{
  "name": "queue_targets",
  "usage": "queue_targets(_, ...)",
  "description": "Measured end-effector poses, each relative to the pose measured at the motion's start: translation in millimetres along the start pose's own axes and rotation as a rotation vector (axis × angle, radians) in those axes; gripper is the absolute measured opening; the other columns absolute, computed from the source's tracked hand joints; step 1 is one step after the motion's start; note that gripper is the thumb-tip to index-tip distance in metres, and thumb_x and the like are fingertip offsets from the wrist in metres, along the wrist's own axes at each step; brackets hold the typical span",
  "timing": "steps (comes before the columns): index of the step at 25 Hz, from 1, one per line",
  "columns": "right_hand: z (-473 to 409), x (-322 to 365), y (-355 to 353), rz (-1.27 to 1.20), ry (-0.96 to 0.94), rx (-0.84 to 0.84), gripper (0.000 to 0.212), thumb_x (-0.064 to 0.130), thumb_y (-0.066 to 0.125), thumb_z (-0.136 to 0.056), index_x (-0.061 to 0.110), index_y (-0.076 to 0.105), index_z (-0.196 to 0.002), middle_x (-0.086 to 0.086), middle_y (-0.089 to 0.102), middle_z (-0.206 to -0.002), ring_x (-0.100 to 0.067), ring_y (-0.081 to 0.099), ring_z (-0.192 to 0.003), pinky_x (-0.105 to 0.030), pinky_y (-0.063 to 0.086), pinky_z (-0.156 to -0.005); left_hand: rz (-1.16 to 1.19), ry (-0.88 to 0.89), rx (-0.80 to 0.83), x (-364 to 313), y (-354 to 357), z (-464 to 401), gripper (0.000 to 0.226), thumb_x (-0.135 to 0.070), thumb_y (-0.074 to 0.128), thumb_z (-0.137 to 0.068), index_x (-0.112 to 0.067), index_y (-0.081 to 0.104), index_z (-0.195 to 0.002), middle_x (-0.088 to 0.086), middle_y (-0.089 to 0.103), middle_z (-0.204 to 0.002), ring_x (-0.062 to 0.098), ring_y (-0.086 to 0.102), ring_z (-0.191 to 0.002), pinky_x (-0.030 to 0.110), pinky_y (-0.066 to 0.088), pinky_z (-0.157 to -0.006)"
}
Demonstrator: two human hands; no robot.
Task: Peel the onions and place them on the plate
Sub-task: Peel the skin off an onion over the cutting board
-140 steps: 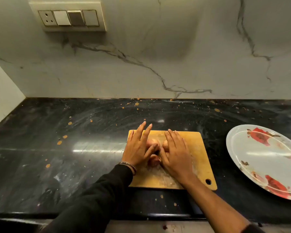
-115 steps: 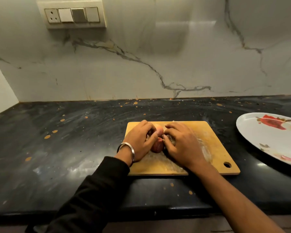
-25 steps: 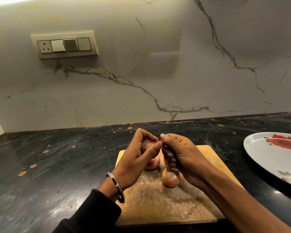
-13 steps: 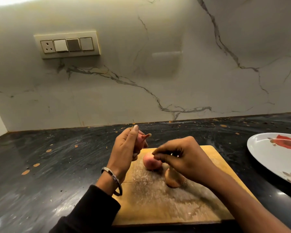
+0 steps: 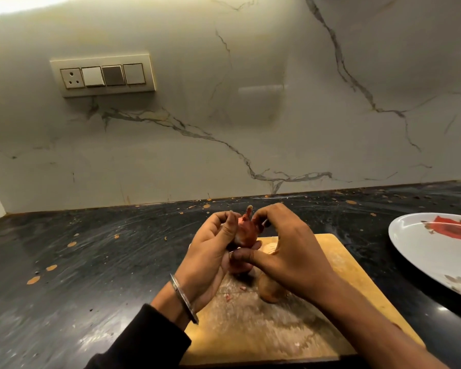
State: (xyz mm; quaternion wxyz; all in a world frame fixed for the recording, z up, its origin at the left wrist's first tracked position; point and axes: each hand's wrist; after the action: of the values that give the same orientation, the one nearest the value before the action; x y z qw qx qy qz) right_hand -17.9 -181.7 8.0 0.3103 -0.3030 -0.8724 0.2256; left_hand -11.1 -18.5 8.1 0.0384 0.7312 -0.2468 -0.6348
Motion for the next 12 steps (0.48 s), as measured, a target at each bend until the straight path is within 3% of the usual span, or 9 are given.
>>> queue_targets(3,0,-1,-2,0.032,-0.011,0.005,0.047,0.060,0.072,-0.076,0.025,0.065,-0.107,0.015,0.065,-0.100,-0.005,0.059,-0.095,-0.038,0.049,-0.083,-0.058,0.023,-0.021,-1,2,0,0.053,-0.036,0.060,-0.081,-0.004,0.049,-0.122,0.019,0.069,-0.111,0.028,0.071,-0.097,0.062,0.042,-0.099)
queue_targets(5,-1,-4,-5,-0.126,-0.018,0.071,0.042,0.046,0.075,-0.082,0.023,0.067,-0.117,0.015,0.069,-0.106,-0.002,0.063,-0.101,-0.033,0.053,-0.087,-0.270,0.149,-0.049,-6,-1,-2,0.042,-0.034,0.058,-0.084,-0.011,0.055,-0.119,0.016,0.069,-0.106,0.019,0.069,-0.096,0.043,0.056,-0.089)
queue_targets(7,-4,-7,-8,-0.273,0.029,0.200,0.039,0.038,0.072,-0.088,0.026,0.065,-0.125,0.014,0.070,-0.110,-0.004,0.064,-0.103,-0.027,0.053,-0.088,-0.489,0.315,-0.034,-12,-5,-3,0.030,-0.024,0.054,-0.091,-0.015,0.059,-0.120,0.010,0.067,-0.101,0.012,0.067,-0.094,0.030,0.058,-0.083)
queue_targets(10,-7,-8,-13,-0.504,0.182,0.315,0.029,0.036,0.051,-0.094,0.030,0.067,-0.118,0.008,0.070,-0.100,-0.003,0.063,-0.091,-0.023,0.052,-0.079,-0.706,0.492,-0.036,-11,-10,-4,0.017,-0.005,0.057,-0.094,-0.012,0.067,-0.106,0.000,0.070,-0.095,0.011,0.066,-0.092,0.025,0.055,-0.080)
queue_targets(12,-6,-7,-11,-0.642,0.313,0.324,0.035,0.039,0.039,-0.093,0.032,0.069,-0.109,0.003,0.068,-0.090,-0.005,0.059,-0.077,-0.026,0.048,-0.069,-0.791,0.557,-0.070,-9,-11,-5,0.015,0.001,0.060,-0.092,-0.011,0.068,-0.095,-0.005,0.070,-0.086,0.010,0.067,-0.082,0.023,0.055,-0.074)
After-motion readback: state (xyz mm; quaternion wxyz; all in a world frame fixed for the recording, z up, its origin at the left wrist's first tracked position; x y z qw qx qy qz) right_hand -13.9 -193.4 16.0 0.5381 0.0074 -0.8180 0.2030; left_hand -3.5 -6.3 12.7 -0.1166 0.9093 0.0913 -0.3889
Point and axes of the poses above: each hand's wrist, its own z-axis away from the middle knuckle, its own y-axis out of the palm, x = y × z
